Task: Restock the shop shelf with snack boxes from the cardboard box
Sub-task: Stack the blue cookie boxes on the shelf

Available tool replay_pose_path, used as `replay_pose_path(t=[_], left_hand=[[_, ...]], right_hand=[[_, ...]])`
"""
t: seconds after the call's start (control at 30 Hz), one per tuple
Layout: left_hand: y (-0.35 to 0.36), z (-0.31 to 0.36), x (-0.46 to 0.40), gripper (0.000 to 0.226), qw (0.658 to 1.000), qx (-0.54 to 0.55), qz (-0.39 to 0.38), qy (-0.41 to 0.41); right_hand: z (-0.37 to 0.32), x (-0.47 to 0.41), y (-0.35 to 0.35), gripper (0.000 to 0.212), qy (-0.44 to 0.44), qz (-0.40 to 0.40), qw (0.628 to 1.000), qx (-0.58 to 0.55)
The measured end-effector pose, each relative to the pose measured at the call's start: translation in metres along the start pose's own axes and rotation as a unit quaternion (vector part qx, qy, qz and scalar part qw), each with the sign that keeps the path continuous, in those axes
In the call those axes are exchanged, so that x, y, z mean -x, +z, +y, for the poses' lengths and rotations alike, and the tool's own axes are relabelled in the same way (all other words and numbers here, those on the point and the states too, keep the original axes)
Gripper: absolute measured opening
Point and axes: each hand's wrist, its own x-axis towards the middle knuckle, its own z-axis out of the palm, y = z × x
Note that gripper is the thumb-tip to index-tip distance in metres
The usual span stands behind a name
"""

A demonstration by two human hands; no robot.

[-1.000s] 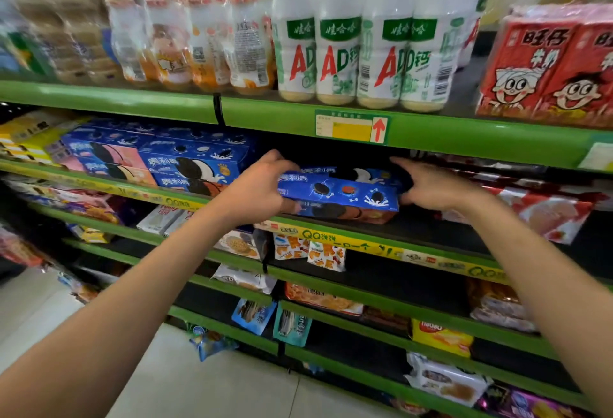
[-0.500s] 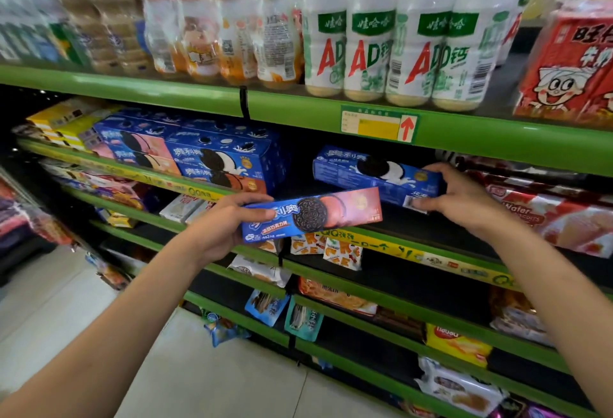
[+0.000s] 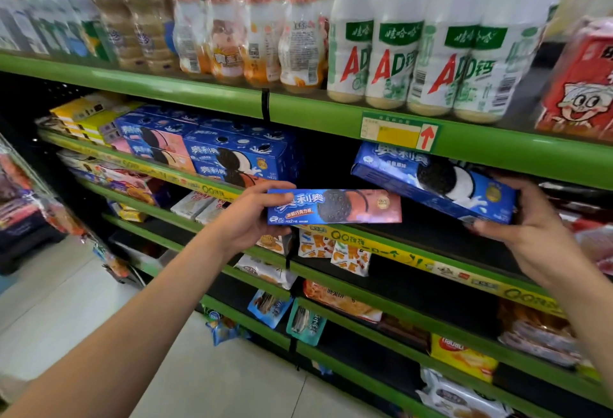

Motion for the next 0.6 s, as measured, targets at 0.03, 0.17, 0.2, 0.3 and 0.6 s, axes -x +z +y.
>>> replay_pose_path(t=[0.03,0.17,0.2,0.3,0.6], left_hand=[[0.003,-0.001,-0.002,0.034,1.000,0.004,0.000,0.001],[0.017,-0.002,-0.009,0.038,1.000,0.018,0.002,-0.003],[0.020,-0.002,-0.011,0.039,1.000,0.019,0.006,-0.005],[0.022,-0.001,-0.014,0.038,1.000,0.016,0.013,-0.004],[-0.016,-0.006,0.008,0.042,0.996,0.029,0.078,0.039]], right_hand=[[0.000,0.003,-0.001,0.074,0.003,-0.012,1.000,-0.020],[0.001,0.012,0.001,0.072,0.023,-0.020,0.998,-0.055],[0.002,0.013,0.001,0.072,0.028,-0.013,0.998,-0.061],[0.007,0.015,0.000,0.076,0.042,0.006,0.996,-0.078],[0.027,0.016,0.005,0.079,0.021,0.036,0.999,-0.028]])
